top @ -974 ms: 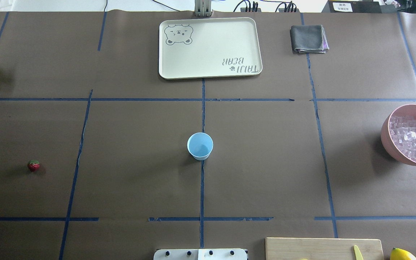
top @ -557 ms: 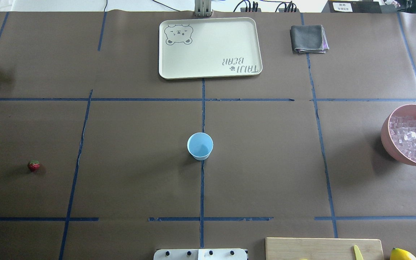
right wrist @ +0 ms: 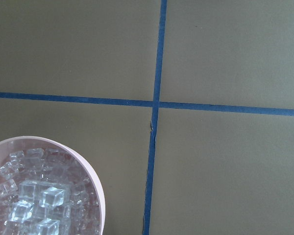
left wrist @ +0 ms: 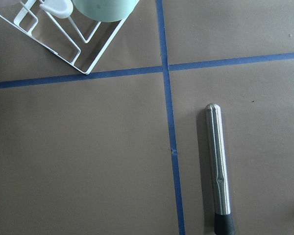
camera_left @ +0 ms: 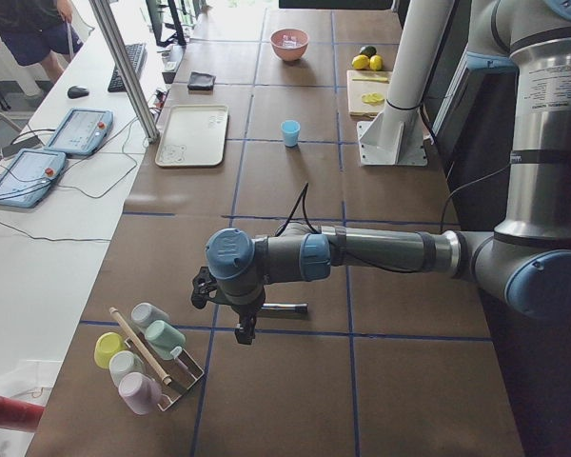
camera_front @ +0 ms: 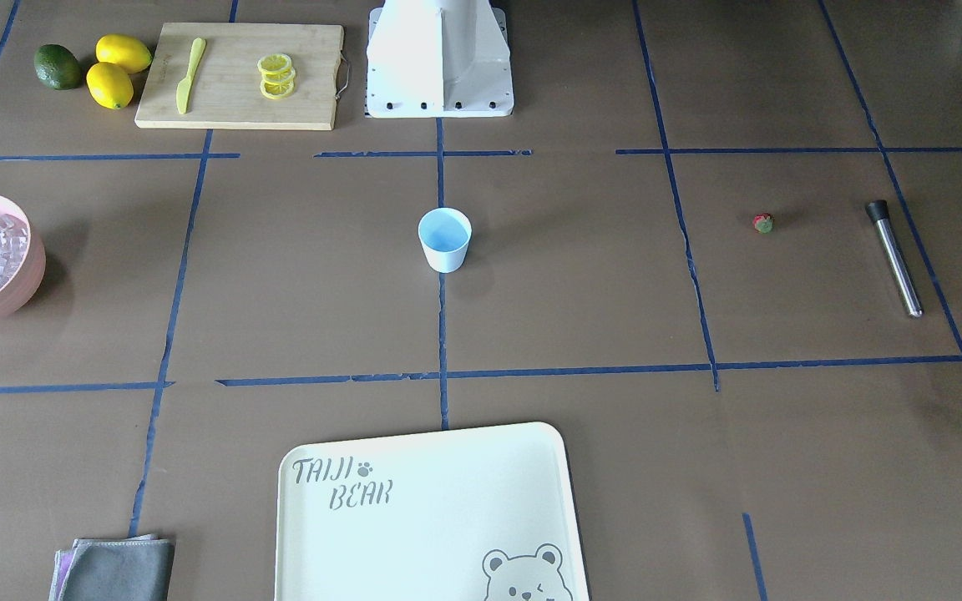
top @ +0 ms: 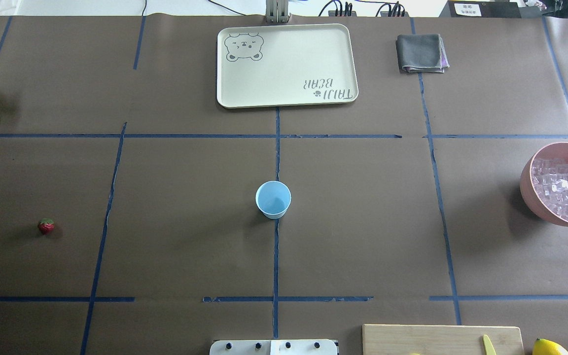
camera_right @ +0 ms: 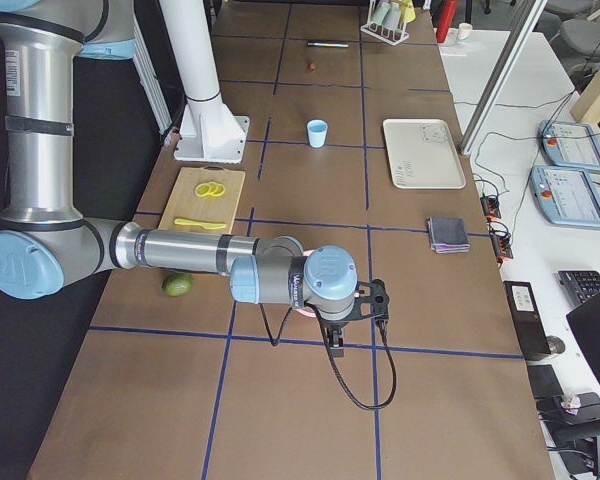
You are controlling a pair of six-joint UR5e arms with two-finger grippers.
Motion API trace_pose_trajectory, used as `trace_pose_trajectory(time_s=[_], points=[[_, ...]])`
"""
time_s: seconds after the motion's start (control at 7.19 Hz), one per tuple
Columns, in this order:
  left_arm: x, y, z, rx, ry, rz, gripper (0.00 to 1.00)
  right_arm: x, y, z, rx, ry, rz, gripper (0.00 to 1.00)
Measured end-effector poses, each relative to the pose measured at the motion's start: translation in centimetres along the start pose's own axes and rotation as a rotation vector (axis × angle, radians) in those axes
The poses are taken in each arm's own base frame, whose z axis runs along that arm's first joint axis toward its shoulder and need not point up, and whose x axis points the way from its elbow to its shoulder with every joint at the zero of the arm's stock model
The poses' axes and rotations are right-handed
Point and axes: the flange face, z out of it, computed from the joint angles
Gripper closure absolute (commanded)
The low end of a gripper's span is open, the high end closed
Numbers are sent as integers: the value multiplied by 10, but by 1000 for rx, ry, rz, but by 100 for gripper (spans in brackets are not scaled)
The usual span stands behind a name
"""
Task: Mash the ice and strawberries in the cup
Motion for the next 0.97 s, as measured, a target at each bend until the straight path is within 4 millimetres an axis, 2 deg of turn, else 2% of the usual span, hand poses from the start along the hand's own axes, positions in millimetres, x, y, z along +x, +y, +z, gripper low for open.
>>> trace_pose_trajectory(time_s=[0.28,0.42,0.56,0.83,0.97], points=[[0,-1,0,1,0,2,0,-13,-6,2,-5,10,-25,0],[0,-1,0,1,0,2,0,-33,-13,3,-7,23,-35,0],[0,-1,0,1,0,2,0,-64,-20,7,-12,38,-25,2],[-1,1,1,-2,0,1,0,-123,-27,30,-45,62,7,16],[-2,2,2,-3,1,1,0,-140,-27,44,-63,77,6,18]])
